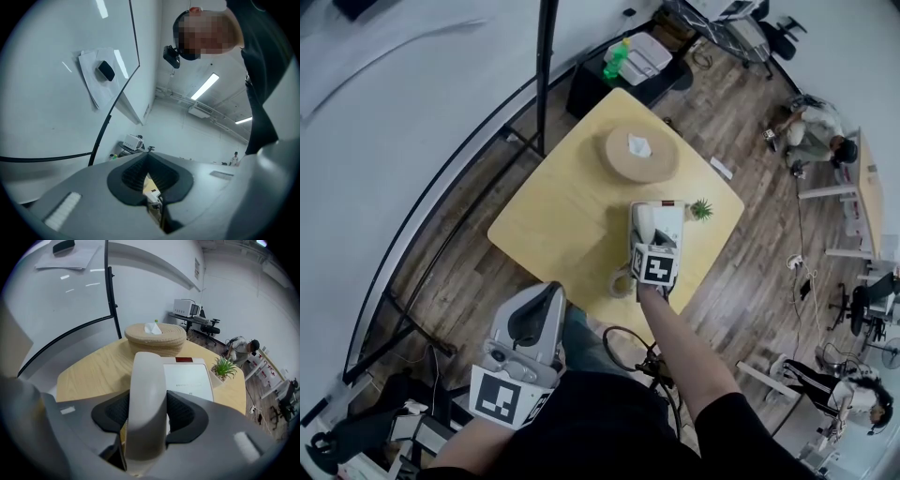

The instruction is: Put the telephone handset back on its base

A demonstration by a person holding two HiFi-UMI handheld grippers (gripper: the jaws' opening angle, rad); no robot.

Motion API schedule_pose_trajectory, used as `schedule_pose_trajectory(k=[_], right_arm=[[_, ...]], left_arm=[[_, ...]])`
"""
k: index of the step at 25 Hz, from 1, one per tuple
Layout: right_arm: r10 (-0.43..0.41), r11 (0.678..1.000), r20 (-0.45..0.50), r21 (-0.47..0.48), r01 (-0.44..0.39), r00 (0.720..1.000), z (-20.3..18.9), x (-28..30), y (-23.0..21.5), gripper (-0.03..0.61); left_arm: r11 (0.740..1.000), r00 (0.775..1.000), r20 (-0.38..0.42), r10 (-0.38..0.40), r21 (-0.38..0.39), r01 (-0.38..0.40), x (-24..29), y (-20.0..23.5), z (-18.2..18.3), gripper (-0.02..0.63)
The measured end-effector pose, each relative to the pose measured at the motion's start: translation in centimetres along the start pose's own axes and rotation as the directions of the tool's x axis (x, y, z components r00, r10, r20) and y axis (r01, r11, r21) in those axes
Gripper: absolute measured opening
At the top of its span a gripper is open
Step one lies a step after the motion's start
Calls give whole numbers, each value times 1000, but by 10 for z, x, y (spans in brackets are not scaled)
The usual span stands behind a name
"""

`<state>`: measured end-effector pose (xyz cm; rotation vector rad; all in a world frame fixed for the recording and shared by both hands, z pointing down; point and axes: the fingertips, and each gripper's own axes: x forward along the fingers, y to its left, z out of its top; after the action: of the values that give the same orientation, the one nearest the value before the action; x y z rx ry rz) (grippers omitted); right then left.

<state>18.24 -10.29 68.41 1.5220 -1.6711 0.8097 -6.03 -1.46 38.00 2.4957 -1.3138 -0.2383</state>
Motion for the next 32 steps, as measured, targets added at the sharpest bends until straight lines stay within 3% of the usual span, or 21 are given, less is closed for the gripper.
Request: schedule_pose_trajectory(k=[17,24,32], right_arm=[[43,999,15,-21,-42,999,-3,-5,8,258],[89,994,159,-72,-78,983,36,-65,12,256],[175,981,369,-146,-129,913,80,-184,23,230]], left_arm=[[1000,1000,7,-5,4,5,-3,-9,-2,0],[1000,1000,8,-17,21,17,10,-10,6,0],[994,996,31,-82,70,79,30,-38,42,0]])
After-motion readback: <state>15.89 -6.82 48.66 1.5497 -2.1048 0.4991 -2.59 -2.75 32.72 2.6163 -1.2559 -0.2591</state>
